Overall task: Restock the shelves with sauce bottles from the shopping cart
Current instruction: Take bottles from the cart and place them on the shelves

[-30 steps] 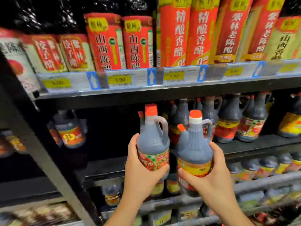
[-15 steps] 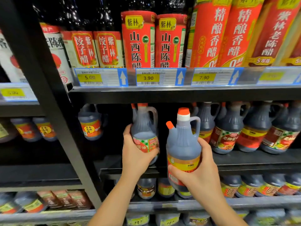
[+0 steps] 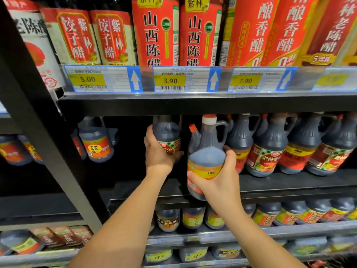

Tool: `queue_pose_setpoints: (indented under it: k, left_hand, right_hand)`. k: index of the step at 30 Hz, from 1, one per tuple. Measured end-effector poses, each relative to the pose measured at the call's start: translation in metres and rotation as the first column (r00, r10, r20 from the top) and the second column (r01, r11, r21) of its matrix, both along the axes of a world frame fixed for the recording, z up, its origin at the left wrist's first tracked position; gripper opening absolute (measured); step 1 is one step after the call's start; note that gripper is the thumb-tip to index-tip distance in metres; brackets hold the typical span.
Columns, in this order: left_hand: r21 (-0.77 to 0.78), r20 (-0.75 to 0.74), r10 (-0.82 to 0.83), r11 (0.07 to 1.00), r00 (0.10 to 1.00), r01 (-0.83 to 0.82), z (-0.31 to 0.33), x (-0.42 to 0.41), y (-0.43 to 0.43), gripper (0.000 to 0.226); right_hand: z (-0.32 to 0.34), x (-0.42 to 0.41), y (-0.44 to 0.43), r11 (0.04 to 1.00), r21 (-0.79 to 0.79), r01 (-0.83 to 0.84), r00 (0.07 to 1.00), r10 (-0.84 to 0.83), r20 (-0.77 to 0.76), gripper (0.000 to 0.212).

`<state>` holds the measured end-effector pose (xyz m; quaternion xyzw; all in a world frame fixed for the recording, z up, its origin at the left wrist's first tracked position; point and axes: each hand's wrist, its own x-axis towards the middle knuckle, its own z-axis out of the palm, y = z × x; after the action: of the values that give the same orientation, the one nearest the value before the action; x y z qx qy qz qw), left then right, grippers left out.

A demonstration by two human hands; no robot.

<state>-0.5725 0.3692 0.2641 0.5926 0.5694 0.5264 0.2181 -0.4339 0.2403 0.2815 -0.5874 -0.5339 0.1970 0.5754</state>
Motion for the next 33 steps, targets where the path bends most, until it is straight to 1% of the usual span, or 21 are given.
queue_pose_setpoints:
  k: [3, 6, 9, 13, 18, 21, 23, 27, 31, 33]
  left_hand:
    - [0.003, -0.013, 0.008, 1.0, 1.0, -0.008, 0.001, 0.001, 0.006, 0.119]
    - [-0.037, -0.023, 0.003, 0.999, 1.0, -0.003, 0.001, -0.001, 0.008, 0.118]
    - [-0.066, -0.022, -0.01, 0.998, 1.0, 0.008, 0.002, -0.002, 0.008, 0.118]
    - [-0.077, -0.018, 0.009, 0.997, 1.0, -0.01, 0.005, -0.003, 0.008, 0.12]
    - [-0.057, -0.031, 0.024, 0.998, 0.999, -0.026, 0.006, -0.005, 0.01, 0.124]
    - [-0.06, -0.028, 0.014, 0.998, 1.0, -0.015, 0.006, -0.005, 0.01, 0.125]
    - [-0.071, -0.018, -0.006, 0.997, 1.0, 0.005, 0.007, -0.007, 0.011, 0.126]
    - [-0.115, -0.027, -0.072, 0.991, 0.997, 0.068, 0.007, -0.015, 0.011, 0.128]
    - [-0.137, -0.024, -0.116, 0.984, 0.993, 0.112, 0.008, -0.021, 0.009, 0.124]
    - [-0.136, -0.018, -0.125, 0.983, 0.992, 0.121, 0.008, -0.022, 0.007, 0.122]
  right_hand:
    - [-0.003, -0.008, 0.021, 0.999, 0.036, 0.025, 1.0, -0.025, -0.018, 0.096]
    - [-0.008, -0.013, 0.045, 0.996, 0.08, 0.05, 0.998, -0.046, -0.046, 0.098]
    - [-0.014, -0.017, 0.066, 0.998, 0.033, 0.047, 0.995, -0.043, -0.094, 0.104]
    - [-0.009, -0.017, 0.092, 0.996, -0.076, 0.053, 0.989, -0.063, -0.131, 0.112]
    - [-0.004, -0.015, 0.108, 0.959, -0.201, 0.198, 0.98, -0.187, 0.072, 0.097]
    - [0.0, -0.018, 0.11, 0.922, -0.268, 0.278, 0.949, -0.22, 0.227, 0.095]
    - [0.003, -0.017, 0.113, 0.899, -0.314, 0.305, 0.932, -0.214, 0.292, 0.094]
    - [0.006, -0.011, 0.115, 0.869, -0.393, 0.3, 0.936, -0.189, 0.297, 0.086]
    - [0.007, -0.011, 0.118, 0.873, -0.373, 0.314, 0.921, -0.185, 0.343, 0.085]
    - [0.007, -0.011, 0.12, 0.87, -0.369, 0.327, 0.914, -0.192, 0.357, 0.088]
